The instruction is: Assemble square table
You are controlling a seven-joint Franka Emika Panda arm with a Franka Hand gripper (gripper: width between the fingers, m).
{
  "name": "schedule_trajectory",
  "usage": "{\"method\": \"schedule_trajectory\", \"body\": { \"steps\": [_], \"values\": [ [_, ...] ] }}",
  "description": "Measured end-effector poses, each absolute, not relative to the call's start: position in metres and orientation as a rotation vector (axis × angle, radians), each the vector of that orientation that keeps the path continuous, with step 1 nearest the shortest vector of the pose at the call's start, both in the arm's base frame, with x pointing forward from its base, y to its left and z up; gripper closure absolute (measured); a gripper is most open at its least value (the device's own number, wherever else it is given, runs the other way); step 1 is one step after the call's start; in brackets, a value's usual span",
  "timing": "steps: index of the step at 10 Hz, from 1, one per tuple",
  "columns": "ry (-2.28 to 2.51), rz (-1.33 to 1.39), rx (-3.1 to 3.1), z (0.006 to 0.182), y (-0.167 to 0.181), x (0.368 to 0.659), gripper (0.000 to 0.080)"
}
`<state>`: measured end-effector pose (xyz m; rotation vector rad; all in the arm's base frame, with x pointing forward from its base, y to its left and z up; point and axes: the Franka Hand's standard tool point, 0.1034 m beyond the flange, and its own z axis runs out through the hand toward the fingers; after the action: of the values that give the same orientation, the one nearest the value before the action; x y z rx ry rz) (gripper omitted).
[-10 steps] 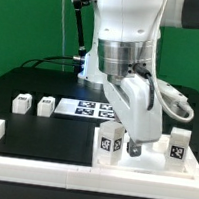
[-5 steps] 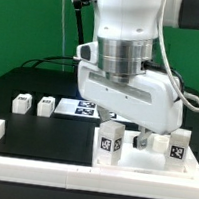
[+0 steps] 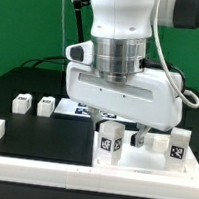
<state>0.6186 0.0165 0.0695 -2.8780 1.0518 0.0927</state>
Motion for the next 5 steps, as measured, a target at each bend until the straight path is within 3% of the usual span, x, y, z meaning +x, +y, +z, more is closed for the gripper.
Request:
{"method": "schedule_trajectory", "body": {
  "steps": [2, 5],
  "values": [
    [1.269, 0.102, -2.794, 0.0694, 0.0166, 0.6184, 0.0485],
    [1.54, 0.113, -2.661, 0.0694, 0.0171, 0.6184, 0.0509]
  ]
}}
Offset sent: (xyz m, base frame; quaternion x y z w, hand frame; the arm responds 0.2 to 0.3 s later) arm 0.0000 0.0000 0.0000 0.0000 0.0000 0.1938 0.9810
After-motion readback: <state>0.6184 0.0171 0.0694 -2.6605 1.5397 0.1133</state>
